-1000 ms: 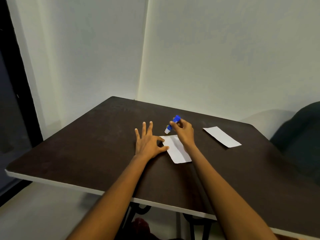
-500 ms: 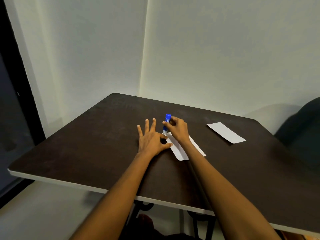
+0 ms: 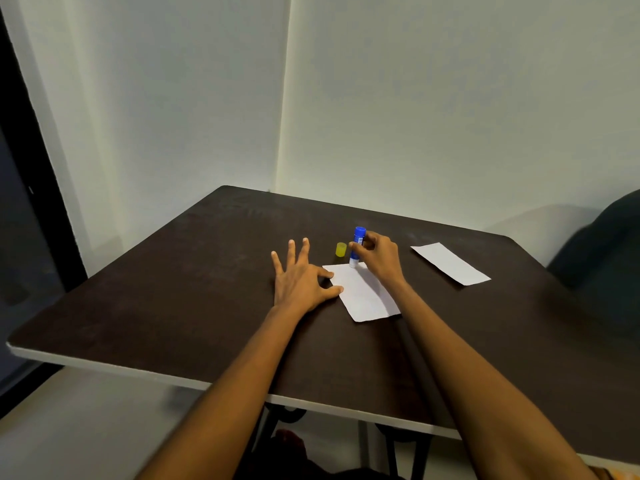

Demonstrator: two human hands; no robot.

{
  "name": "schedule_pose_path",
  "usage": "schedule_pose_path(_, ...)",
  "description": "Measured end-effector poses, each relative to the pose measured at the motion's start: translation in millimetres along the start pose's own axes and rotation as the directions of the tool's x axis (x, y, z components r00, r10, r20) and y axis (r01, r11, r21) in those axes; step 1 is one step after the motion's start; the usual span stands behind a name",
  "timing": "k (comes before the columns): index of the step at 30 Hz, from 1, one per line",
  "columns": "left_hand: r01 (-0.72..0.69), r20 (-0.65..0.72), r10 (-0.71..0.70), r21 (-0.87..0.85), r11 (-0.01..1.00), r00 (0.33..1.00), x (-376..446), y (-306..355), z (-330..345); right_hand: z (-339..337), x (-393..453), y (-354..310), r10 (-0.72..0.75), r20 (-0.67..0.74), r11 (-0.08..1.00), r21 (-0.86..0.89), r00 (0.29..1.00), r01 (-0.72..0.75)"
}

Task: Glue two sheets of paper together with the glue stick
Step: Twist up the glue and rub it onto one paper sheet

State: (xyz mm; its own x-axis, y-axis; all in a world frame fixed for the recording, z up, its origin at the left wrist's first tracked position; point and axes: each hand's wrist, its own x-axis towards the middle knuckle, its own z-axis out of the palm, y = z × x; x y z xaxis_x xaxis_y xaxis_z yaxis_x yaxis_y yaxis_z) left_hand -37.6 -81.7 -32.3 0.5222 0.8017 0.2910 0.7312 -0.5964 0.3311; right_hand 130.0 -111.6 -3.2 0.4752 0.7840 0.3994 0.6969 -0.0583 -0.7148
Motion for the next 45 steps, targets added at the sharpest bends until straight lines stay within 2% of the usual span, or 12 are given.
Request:
schedule_pose_path(5, -0.002, 0.001, 0.002, -0.019, 1.0, 1.0, 1.5, -1.2, 1.9, -13.5, 5.1, 13.2, 0.038, -0.025, 0.999, -0.013, 0.999, -0.038)
schedule_pose_path(10, -0.003, -0.012, 0.002, -0.055, 0.999, 1.0, 1.1, -2.4, 4.6, -25.8, 5.6, 19.3, 0.09, -0.151, 0.994, 0.078, 0.984, -0.079)
schedule_pose_path(15, 0.02, 0.013, -0.017, -0.226, 0.974, 1.0, 0.5, -5.9, 3.0, -41.8, 2.9, 19.7, 0.124, -0.201, 0.982, 0.164, 0.972, -0.092)
schedule_pose_path(17, 0.052, 0.037, -0.042, -0.347, 0.937, 0.998, 2.9, -4.5, -2.1, -47.0, 2.5, 18.5, 0.142, -0.208, 0.972, 0.213, 0.968, -0.097)
schedule_pose_path(20, 0.065, -0.053, -0.104, -0.488, 0.87, 0.993, 8.6, -1.3, -11.2, -49.1, 3.7, 17.5, 0.165, -0.199, 0.956, 0.274, 0.966, -0.107)
schedule_pose_path(21, 0.013, -0.102, -0.065, -0.439, 0.898, 0.993, 11.6, 0.1, -12.3, -48.3, 4.2, 17.3, 0.16, -0.192, 0.955, 0.278, 0.968, -0.103)
schedule_pose_path(23, -0.173, -0.089, 0.161, -0.161, 0.972, 0.983, 20.6, 7.3, -12.4, -44.8, 4.7, 17.7, 0.133, -0.177, 0.964, 0.252, 0.975, -0.086)
schedule_pose_path(24, -0.268, -0.007, 0.267, -0.02, 0.963, 0.964, 25.5, 14.6, -12.8, -42.5, 4.6, 18.6, 0.114, -0.167, 0.971, 0.225, 0.979, -0.075)
schedule_pose_path(26, -0.356, 0.183, 0.333, 0.108, 0.928, 0.925, 35.1, 31.9, -13.1, -36.6, 3.9, 21.9, 0.081, -0.144, 0.985, 0.161, 0.986, -0.057)
schedule_pose_path(28, -0.354, 0.317, 0.296, 0.145, 0.924, 0.901, 43.0, 43.4, -12.1, -30.7, 2.8, 25.1, 0.072, -0.137, 0.992, 0.115, 0.988, -0.057)
schedule_pose_path(31, -0.327, 0.418, 0.225, 0.191, 0.925, 0.88, 47.2, 46.5, -7.3, -23.8, 2.1, 29.6, 0.071, -0.167, 0.995, 0.076, 0.983, -0.059)
schedule_pose_path(45, -0.145, 0.407, 0.103, 0.074, 0.987, 0.908, 38.6, 42.9, -2.0, -25.9, -6.1, 28.8, -0.002, -0.165, 0.999, -0.044, 0.986, -0.005)
